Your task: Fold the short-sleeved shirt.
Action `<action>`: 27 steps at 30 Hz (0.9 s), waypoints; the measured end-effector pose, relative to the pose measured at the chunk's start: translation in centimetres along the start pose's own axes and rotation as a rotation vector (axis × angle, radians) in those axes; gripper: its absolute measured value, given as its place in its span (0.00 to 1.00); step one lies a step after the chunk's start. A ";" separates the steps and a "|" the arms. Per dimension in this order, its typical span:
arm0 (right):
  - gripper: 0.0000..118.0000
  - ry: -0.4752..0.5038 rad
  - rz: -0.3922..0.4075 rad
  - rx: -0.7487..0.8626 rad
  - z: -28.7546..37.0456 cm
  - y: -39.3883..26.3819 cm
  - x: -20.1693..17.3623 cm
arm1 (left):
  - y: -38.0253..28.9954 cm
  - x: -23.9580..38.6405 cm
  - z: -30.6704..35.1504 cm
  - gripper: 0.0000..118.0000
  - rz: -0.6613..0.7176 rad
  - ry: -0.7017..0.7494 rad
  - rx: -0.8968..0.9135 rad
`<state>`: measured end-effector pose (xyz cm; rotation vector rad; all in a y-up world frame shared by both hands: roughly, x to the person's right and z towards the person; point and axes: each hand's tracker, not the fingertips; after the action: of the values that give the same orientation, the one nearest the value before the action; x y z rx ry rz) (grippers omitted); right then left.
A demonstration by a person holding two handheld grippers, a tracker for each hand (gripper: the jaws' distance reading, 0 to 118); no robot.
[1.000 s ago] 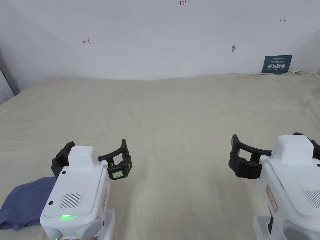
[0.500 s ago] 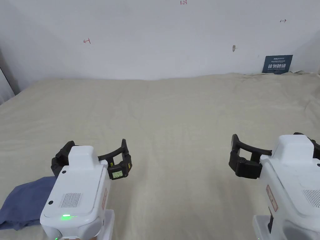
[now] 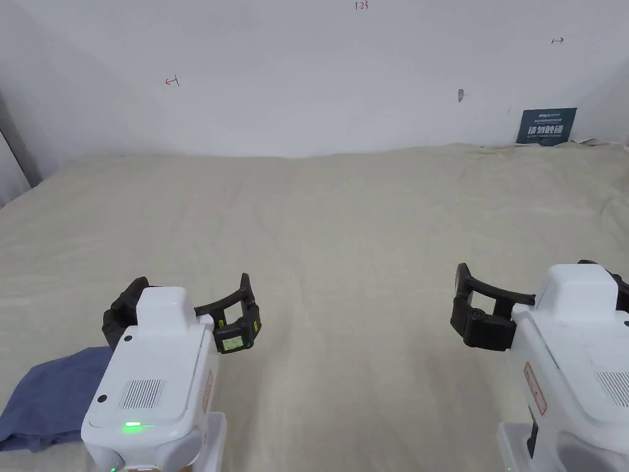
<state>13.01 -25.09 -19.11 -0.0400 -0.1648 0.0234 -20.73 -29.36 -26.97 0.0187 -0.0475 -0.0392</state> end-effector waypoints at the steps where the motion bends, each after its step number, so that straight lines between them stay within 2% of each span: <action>1: 1.00 0.000 -0.002 0.001 0.0 0.0 0.0 | 0.0 0.0 0.0 1.00 0.001 0.002 0.000; 18: 1.00 -0.013 0.004 -0.051 0.1 0.5 -0.5 | -0.1 0.0 0.2 1.00 -0.008 0.001 -0.001; 21: 1.00 -0.040 -0.048 -0.172 -0.4 1.2 -0.8 | -0.1 -0.1 0.2 1.00 -0.003 0.002 -0.002; 25: 1.00 -0.234 -0.185 -0.410 -1.5 1.7 -0.7 | 0.0 -0.2 0.3 1.00 0.011 0.000 -0.002; 27: 1.00 -0.254 -0.257 -0.486 -2.0 1.8 -0.2 | 0.0 -0.3 0.3 1.00 0.010 0.001 -0.003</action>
<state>13.11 -23.42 -21.23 -0.5020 -0.4257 -0.2700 -21.02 -29.38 -26.72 0.0158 -0.0470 -0.0293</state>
